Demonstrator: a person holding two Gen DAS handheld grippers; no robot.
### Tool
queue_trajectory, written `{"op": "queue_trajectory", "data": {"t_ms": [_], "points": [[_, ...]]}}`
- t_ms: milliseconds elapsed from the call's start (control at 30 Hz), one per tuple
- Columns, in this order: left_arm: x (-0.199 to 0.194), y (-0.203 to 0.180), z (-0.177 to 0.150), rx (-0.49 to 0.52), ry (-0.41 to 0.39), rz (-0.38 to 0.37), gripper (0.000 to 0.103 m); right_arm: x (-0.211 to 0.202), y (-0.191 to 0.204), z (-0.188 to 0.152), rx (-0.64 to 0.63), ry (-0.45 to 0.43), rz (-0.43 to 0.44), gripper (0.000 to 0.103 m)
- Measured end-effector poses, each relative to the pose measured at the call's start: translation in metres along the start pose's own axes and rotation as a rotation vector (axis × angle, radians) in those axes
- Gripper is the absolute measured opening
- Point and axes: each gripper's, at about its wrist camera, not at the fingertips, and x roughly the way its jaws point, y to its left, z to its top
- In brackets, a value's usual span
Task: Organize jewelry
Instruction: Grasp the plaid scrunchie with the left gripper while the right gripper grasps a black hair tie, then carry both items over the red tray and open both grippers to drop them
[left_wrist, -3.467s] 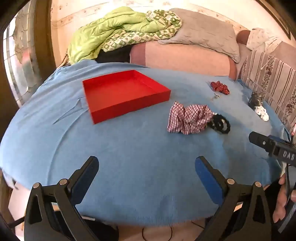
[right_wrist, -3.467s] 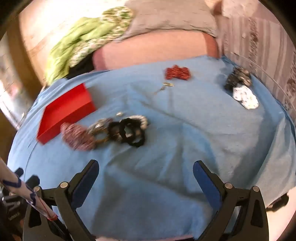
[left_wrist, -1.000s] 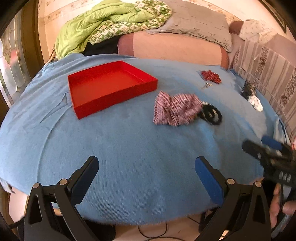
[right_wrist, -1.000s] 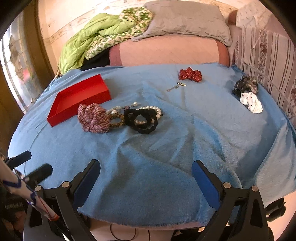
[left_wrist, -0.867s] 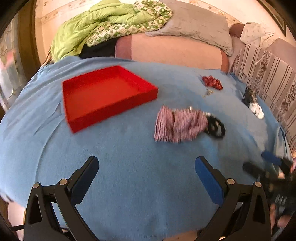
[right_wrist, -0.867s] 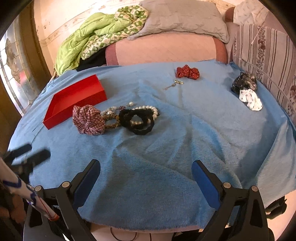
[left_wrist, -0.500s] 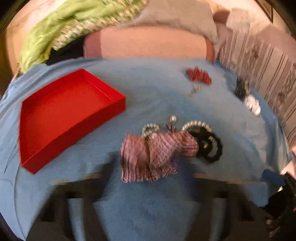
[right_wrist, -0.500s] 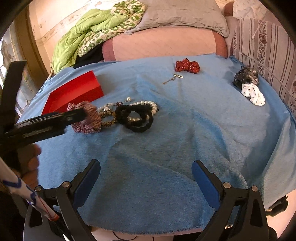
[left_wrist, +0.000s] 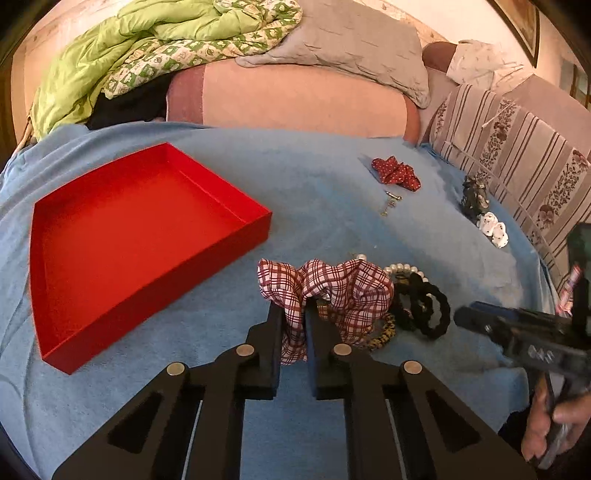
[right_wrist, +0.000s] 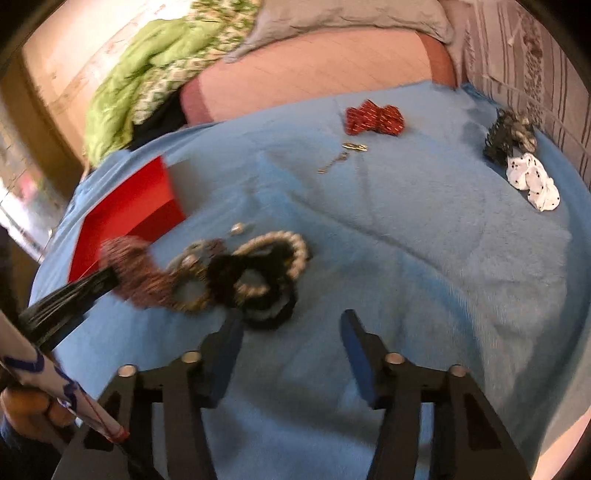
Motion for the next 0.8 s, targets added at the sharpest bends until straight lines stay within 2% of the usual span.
{"op": "queue_trajectory", "data": {"t_ms": [100, 133, 167, 233, 533, 800], "points": [[0.005, 0.001, -0.001, 0.003, 0.018, -0.003, 0.011, 0.014, -0.003, 0.006, 0.022, 0.021, -0.006, 0.043], [0.006, 0.000, 0.000, 0.004, 0.020, -0.007, 0.011, 0.019, -0.005, 0.007, 0.033, 0.033, 0.006, 0.038], [0.006, 0.000, 0.000, 0.003, 0.019, -0.012, 0.011, 0.025, -0.005, 0.007, 0.036, 0.046, 0.016, 0.032], [0.005, 0.000, 0.000, 0.004, 0.013, -0.015, 0.011, 0.027, -0.004, 0.008, 0.021, 0.040, -0.005, 0.009], [-0.010, 0.005, 0.004, -0.022, -0.046, -0.005, 0.011, -0.013, -0.009, 0.008, 0.033, -0.123, 0.029, 0.007], [-0.017, 0.013, 0.008, -0.044, -0.061, 0.019, 0.011, -0.022, 0.001, 0.007, 0.009, -0.155, 0.047, 0.007]]}}
